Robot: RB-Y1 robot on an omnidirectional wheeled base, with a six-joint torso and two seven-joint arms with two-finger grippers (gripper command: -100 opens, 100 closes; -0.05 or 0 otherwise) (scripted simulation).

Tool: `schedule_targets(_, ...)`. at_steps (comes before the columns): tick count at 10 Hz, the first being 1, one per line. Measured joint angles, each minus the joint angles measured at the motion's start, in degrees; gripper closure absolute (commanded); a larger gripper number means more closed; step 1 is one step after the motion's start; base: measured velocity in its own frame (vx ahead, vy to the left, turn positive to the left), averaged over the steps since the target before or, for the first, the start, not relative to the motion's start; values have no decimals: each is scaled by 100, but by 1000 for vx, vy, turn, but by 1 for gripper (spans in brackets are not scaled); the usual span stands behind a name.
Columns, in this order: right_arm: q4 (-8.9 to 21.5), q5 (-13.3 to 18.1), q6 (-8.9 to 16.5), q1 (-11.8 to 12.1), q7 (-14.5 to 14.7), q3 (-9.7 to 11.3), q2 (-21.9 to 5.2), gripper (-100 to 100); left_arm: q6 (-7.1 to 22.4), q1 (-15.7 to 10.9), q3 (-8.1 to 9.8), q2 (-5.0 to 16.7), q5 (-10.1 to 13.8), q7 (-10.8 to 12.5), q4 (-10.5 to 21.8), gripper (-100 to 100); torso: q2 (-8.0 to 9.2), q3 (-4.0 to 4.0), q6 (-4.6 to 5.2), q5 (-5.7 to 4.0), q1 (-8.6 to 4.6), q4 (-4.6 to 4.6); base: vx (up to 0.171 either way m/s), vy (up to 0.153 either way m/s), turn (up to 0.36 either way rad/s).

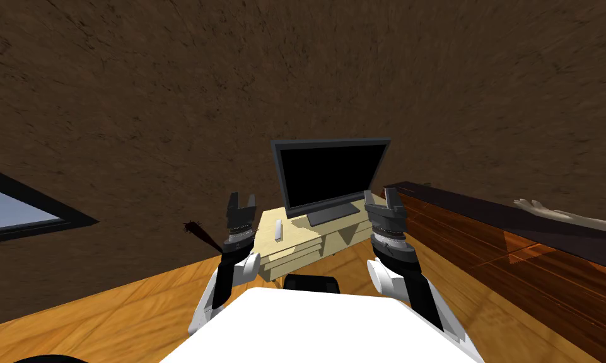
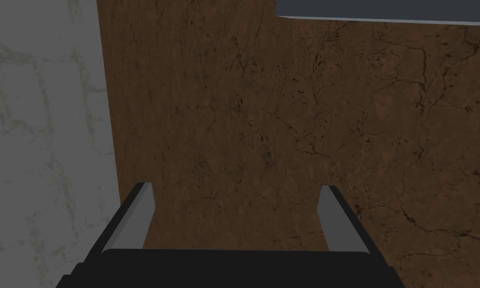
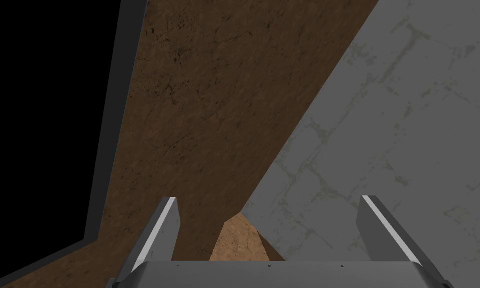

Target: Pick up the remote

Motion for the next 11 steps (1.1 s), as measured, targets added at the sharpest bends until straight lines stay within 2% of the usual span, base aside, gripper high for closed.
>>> schedule_targets(3, 0, 0, 0, -1, 0, 0, 0, 0, 321, -108, -25, 402, 88, 222, 193, -100, 17, 10, 1, 0, 2, 4, -47, -5, -138)
schedule_targets(4, 0, 0, 0, -1, 0, 0, 0, 0, 532, -110, -50, 538, 125, 325, 158, -100, 18, 10, 2, -1, -3, 4, -53, -15, -123)
schedule_targets(5, 0, 0, 0, -1, 0, 0, 0, 0, 699, -173, -111, 643, 143, 409, 277, -100, 19, 11, 1, -1, -4, 4, -65, -13, -154)
schedule_targets(7, 0, 0, 0, -1, 0, 0, 0, 0, 1121, -278, -114, 966, 279, 687, 433, -100, 24, 14, 2, -1, -6, 5, -65, -20, -196)
schedule_targets(8, 0, 0, 0, -1, 0, 0, 0, 0, 1267, -239, -86, 1164, 388, 869, 554, -100, 25, 14, 1, -1, -1, 5, -41, 0, -55)
schedule_targets(11, 0, 0, 0, 0, 0, 0, 0, 0, 1619, -346, -63, 1441, 537, 1178, 828, -100, 10, 6, -2, 1, 3, 3, -25, -4, -115)
